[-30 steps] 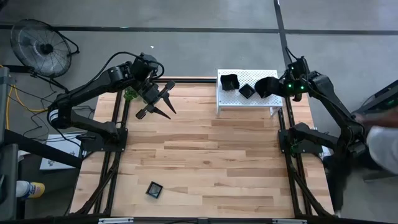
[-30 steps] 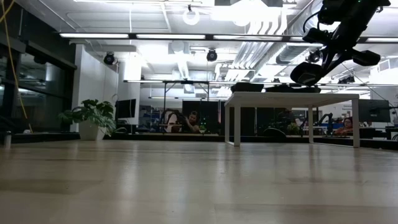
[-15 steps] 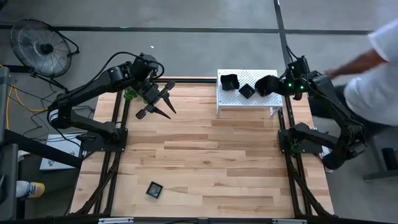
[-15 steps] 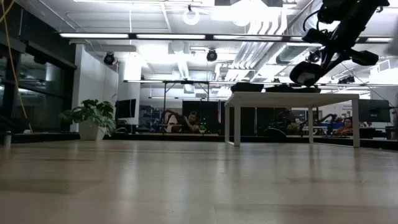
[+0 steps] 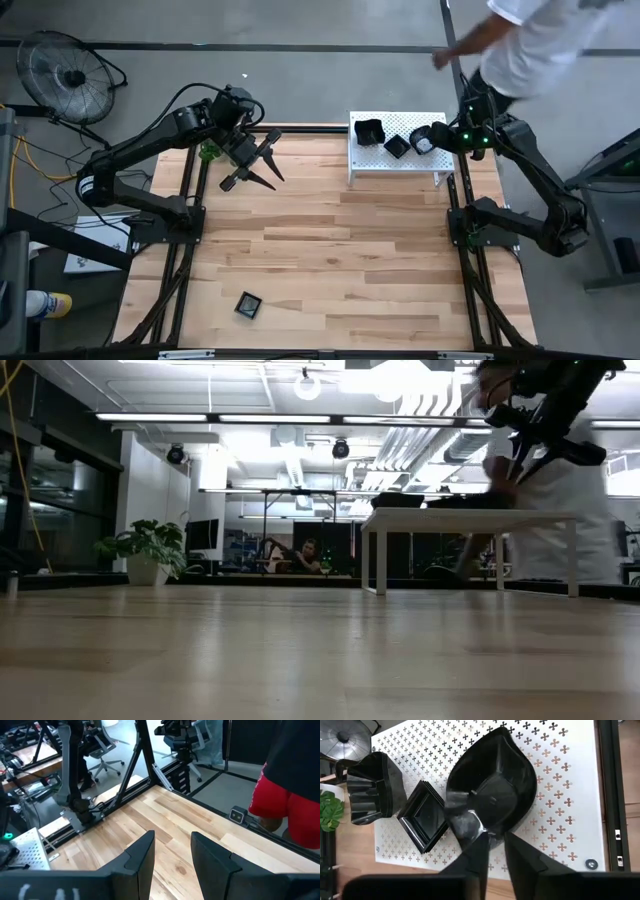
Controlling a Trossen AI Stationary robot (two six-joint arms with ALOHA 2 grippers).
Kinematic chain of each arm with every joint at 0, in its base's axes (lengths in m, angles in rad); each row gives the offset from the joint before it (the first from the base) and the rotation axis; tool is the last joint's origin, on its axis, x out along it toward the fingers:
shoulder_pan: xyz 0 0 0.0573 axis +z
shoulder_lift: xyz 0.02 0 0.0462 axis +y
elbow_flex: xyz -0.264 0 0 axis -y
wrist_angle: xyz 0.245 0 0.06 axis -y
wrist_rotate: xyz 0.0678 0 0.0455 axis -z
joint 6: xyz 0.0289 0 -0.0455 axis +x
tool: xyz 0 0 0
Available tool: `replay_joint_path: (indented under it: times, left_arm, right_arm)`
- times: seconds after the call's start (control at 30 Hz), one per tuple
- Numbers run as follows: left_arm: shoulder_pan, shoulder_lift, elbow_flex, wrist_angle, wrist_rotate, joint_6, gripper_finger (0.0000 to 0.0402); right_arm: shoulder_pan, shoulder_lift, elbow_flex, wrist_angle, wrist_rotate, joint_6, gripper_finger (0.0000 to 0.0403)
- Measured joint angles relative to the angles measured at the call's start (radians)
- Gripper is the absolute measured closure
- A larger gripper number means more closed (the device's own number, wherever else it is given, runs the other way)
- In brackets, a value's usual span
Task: Pick & Place Mini shaped plates
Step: Stack the leaf-shaped plate on top of the leaf-shaped plate on the shelf, then stack the square plate on top of the square plate on the shelf
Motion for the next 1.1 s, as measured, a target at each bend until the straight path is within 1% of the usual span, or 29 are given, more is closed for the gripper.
replay_joint_path:
  times: [0.17,0.27,0.37,0.53,0.77,0.97,1.1]
  left_arm:
    - [0.0,0.0,0.0,0.0,0.0,-0.001,0.0277]
    - [0.0,0.0,0.0,0.001,-0.008,-0.003,0.0277]
    - [0.0,0.0,0.0,0.006,-0.026,-0.023,0.0277]
    - [0.0,0.0,0.0,0.008,-0.066,-0.057,0.0277]
    - [0.0,-0.002,0.0,0.001,-0.134,-0.128,0.0277]
    - [0.0,-0.039,0.0,-0.09,-0.215,-0.181,0.0277]
    - [-0.011,-0.1,-0.023,-0.138,-0.322,-0.262,0.0277]
  right_arm:
    - [0.0,0.0,0.0,0.0,0.0,-0.001,0.0304]
    - [0.0,0.0,0.0,0.0,-0.007,-0.006,0.0283]
    - [0.0,-0.007,0.0,0.0,-0.037,-0.012,0.0272]
    - [0.001,-0.062,0.0,0.0,-0.056,-0.024,0.0269]
    - [0.01,-0.196,0.0,0.0,-0.062,0.01,0.0269]
    - [0.089,-0.317,0.0,0.045,-0.057,0.029,0.0269]
    - [0.154,-0.385,0.002,0.115,-0.056,0.028,0.0269]
